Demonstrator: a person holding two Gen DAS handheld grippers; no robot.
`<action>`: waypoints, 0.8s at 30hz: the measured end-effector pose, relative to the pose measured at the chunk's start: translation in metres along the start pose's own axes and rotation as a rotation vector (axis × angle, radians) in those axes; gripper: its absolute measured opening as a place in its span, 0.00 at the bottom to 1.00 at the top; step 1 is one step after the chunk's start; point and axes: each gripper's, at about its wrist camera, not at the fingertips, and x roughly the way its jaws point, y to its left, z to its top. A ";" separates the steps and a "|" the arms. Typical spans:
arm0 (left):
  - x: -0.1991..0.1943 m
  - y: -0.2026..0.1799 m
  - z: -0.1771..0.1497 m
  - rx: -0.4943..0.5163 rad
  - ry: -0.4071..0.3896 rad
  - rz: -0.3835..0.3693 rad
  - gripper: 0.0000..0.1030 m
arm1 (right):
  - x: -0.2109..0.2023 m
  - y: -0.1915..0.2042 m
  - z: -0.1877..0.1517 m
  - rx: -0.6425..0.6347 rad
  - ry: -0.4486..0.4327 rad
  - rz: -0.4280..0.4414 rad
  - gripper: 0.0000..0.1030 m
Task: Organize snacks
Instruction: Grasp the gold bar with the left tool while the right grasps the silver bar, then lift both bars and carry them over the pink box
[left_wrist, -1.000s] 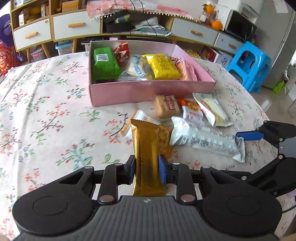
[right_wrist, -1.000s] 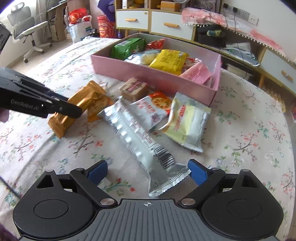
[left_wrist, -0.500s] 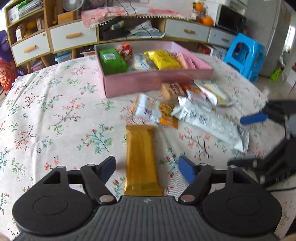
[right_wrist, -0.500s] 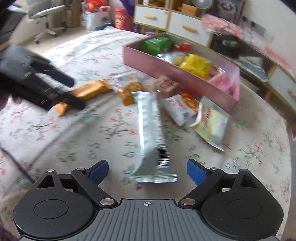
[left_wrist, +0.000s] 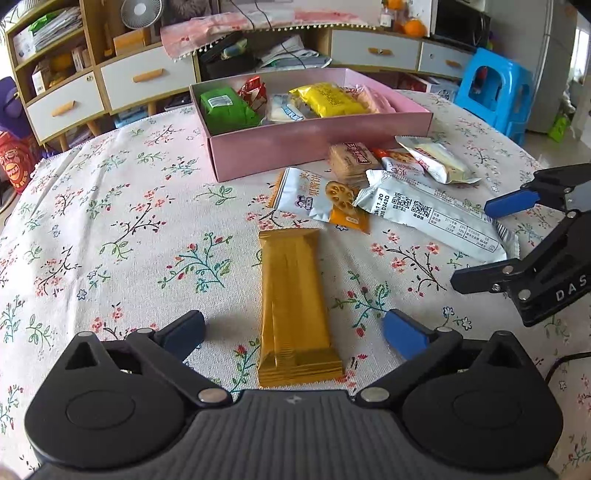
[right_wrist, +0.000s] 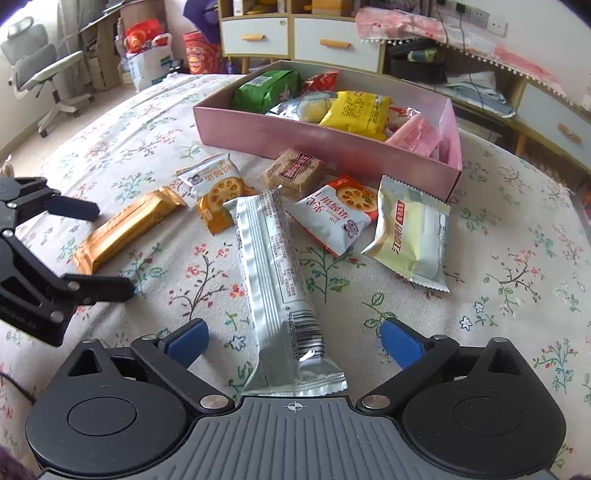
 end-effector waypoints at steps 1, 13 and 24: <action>0.000 0.000 0.000 0.001 -0.001 0.002 1.00 | 0.000 0.001 0.001 0.000 -0.002 -0.003 0.98; -0.012 0.000 0.007 0.037 -0.021 -0.020 0.38 | 0.000 0.011 0.012 0.003 -0.003 0.005 0.77; -0.014 0.011 0.013 -0.010 0.006 -0.029 0.25 | -0.002 0.006 0.028 0.100 0.012 0.037 0.29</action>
